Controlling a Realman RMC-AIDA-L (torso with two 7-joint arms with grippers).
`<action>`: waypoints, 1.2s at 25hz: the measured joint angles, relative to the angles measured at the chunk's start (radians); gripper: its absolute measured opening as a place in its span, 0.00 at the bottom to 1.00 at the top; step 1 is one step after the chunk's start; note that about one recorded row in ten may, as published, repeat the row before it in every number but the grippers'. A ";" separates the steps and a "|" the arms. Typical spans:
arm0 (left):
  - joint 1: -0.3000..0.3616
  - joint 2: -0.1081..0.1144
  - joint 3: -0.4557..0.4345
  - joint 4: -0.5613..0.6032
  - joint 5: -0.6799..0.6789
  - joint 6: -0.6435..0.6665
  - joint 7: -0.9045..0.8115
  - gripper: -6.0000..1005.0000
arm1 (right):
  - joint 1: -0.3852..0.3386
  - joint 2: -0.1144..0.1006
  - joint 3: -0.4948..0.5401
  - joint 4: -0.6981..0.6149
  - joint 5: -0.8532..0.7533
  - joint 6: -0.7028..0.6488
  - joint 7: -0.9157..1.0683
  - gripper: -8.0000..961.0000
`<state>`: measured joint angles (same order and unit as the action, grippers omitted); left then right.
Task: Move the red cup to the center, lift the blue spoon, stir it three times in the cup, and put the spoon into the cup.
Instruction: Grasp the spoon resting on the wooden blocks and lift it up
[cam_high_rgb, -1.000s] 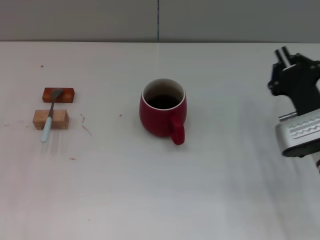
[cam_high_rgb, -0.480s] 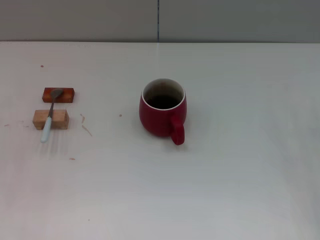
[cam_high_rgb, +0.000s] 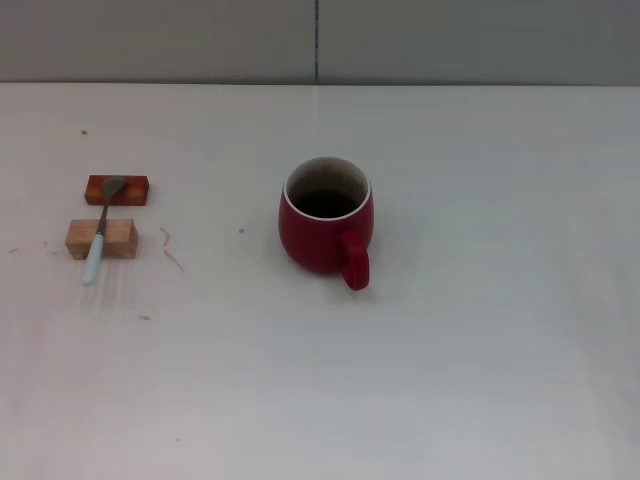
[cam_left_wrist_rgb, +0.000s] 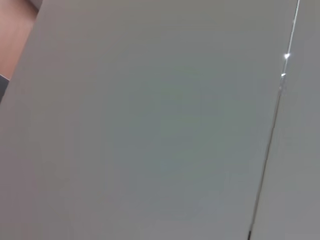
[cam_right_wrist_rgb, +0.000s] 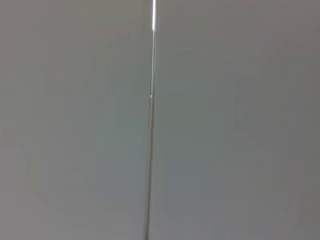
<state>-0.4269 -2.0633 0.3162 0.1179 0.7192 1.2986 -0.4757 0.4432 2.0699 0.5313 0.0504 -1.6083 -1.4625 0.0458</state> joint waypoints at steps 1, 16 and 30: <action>0.009 -0.002 0.014 -0.003 0.001 0.012 -0.016 0.68 | 0.005 0.000 0.007 -0.008 0.000 0.002 0.000 0.70; 0.192 -0.007 0.226 -0.302 0.002 0.560 0.185 0.68 | 0.095 -0.054 0.099 -0.119 0.002 0.129 -0.007 0.70; 0.209 -0.006 0.316 -0.596 0.067 0.617 0.544 0.68 | 0.110 -0.067 0.072 -0.139 -0.007 0.181 -0.012 0.70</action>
<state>-0.2175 -2.0698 0.6324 -0.4779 0.7866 1.9152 0.0687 0.5532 2.0027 0.6032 -0.0883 -1.6149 -1.2816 0.0340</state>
